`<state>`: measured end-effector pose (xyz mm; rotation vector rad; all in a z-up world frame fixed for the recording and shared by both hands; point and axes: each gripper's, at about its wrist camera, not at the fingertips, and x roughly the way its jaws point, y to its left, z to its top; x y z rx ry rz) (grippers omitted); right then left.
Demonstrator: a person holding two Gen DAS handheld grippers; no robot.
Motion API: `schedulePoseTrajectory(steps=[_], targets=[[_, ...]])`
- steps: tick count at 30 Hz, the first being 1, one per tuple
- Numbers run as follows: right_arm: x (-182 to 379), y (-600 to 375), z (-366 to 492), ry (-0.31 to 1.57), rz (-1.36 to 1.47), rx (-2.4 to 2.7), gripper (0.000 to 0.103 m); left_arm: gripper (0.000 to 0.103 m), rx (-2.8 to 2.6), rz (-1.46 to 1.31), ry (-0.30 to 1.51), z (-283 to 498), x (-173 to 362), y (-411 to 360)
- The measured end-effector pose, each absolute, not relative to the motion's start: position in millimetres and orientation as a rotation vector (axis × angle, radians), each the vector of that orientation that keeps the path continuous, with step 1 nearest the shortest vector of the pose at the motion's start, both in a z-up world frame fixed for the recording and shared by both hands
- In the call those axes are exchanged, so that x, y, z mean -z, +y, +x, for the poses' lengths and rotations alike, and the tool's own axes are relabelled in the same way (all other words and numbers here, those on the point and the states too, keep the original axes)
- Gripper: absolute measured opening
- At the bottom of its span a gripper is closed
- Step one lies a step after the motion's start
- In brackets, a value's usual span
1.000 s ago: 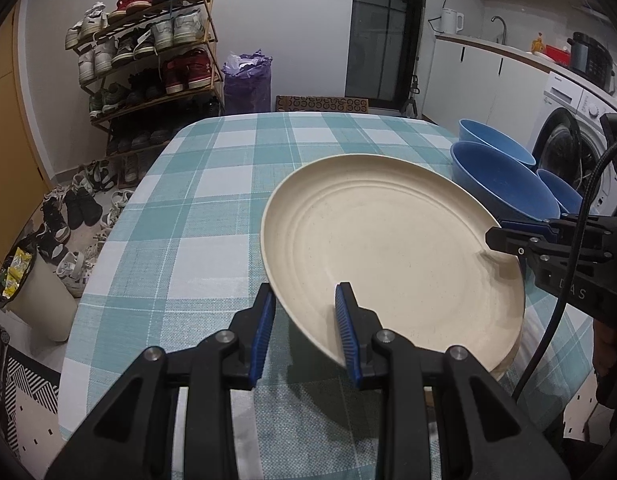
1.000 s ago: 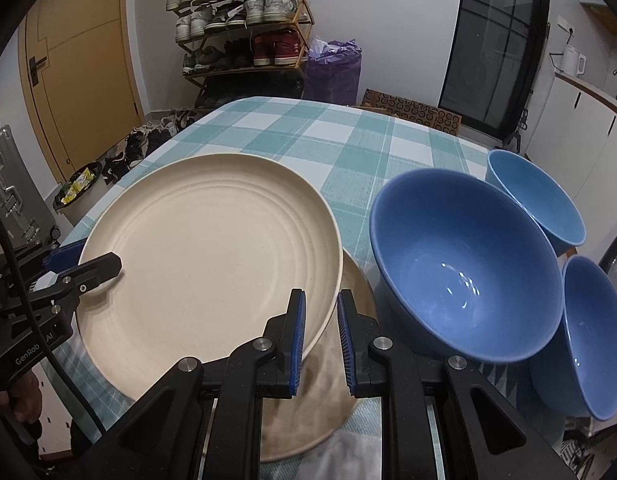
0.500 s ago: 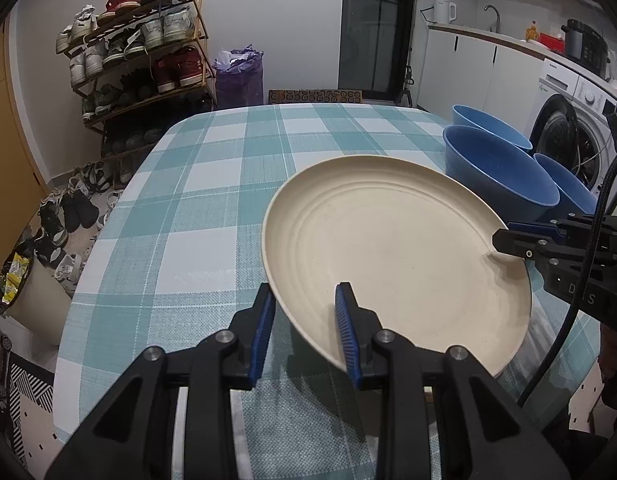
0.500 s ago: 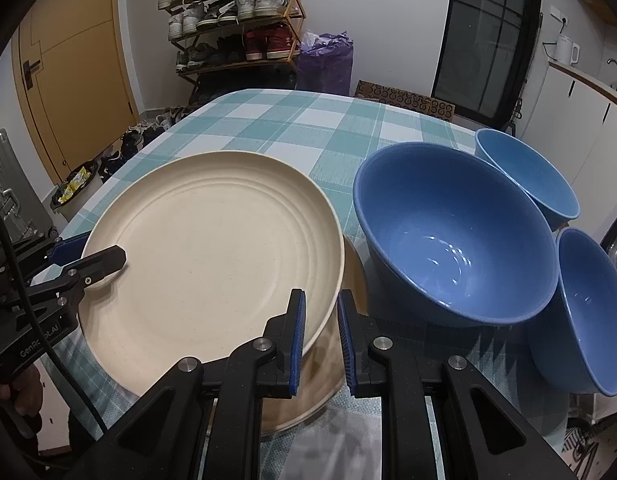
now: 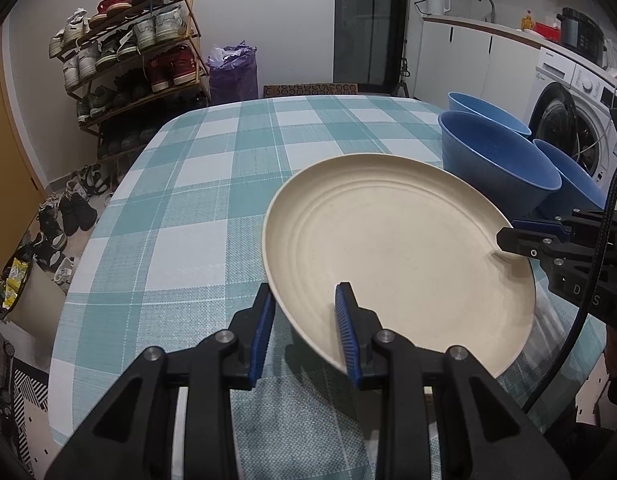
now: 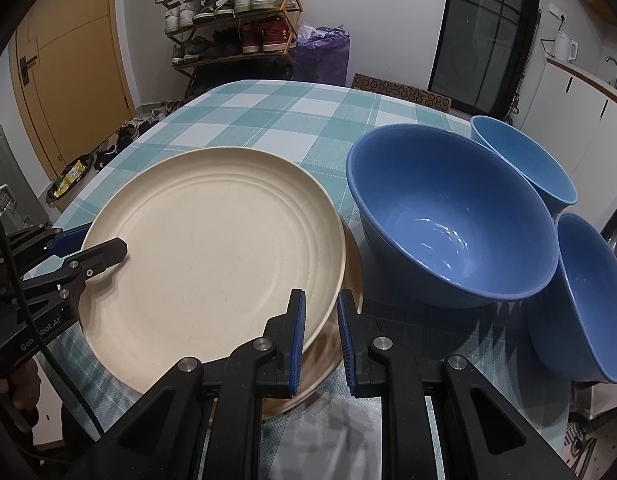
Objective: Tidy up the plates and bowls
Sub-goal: 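Lower the held plate onto the stacked cream plates with both tools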
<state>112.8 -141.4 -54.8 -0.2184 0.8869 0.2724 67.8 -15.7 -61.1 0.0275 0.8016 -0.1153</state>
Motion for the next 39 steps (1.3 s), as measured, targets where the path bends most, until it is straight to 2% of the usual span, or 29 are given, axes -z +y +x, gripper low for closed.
schedulePoseTrajectory(steps=[39], targets=[[67,-144,110,0.909,-0.267,-0.226,0.017,0.031,0.100,0.138,0.804,65,75,-36]])
